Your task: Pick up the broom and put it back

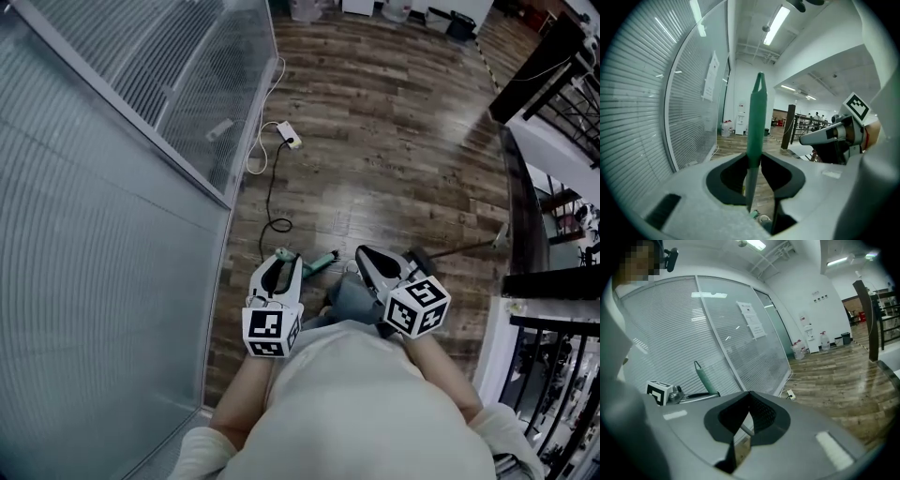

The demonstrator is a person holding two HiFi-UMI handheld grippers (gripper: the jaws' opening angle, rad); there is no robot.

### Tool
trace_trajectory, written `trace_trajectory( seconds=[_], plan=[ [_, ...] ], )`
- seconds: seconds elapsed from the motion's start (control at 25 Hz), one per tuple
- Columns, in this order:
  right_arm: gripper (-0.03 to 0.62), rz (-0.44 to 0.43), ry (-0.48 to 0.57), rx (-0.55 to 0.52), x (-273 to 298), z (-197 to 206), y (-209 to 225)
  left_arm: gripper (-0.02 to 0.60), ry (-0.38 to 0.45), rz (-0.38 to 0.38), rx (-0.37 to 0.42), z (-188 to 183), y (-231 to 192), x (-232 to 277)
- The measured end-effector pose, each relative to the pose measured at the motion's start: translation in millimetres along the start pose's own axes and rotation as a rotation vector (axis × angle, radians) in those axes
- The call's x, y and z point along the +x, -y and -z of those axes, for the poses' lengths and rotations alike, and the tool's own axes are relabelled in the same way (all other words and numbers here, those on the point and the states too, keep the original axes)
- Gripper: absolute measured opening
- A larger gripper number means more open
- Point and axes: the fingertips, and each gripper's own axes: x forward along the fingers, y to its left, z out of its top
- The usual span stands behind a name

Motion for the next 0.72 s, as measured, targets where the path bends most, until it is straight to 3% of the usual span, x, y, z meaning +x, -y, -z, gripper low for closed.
trace_trajectory(
  seconds=[0.44,0.72],
  plan=[
    [0.006,-0.148,-0.098,-0.044,66.3,-5.5,-16.0,0.098,0.048,-0.261,-0.08,-0.3,-84.8,-23.8],
    [0.006,-0.248,-0.148,-0.094,129.2,-23.9,-30.7,0.098,0.06,-0.369,-0.116,-3.0,-136.0,-25.2]
  ],
)
